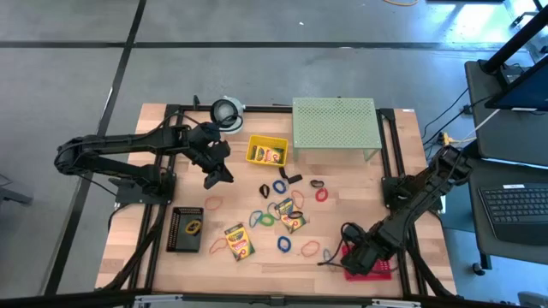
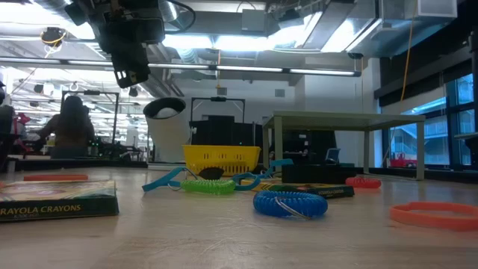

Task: Pick & Place Office Desk Supplies
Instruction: Put the orange rubber band into the red bin

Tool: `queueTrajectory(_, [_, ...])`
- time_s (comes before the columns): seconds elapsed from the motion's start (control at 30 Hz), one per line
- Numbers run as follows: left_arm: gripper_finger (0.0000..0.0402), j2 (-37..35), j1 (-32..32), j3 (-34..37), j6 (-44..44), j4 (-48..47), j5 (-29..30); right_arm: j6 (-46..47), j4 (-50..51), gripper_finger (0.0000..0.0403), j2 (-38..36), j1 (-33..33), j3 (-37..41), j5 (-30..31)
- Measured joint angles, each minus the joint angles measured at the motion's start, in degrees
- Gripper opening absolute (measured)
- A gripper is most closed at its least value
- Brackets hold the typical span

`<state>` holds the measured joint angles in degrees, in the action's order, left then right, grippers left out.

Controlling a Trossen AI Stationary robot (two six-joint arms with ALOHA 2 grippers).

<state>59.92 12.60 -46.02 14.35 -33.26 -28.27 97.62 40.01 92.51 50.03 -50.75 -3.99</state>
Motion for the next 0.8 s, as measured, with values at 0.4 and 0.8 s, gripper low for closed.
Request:
queueTrajectory(0.4, [0.0061, 0.00, -0.02, 0.00, 0.41, -0.01, -0.15, -5.10, -0.99, 0.0000, 0.00, -6.56, 3.33, -0.08])
queueTrajectory(0.8, [0.0061, 0.00, -0.01, 0.00, 0.43, 0.00, -0.12, -7.67, 1.18, 0.0000, -0.04, -10.64, 3.33, 2.07])
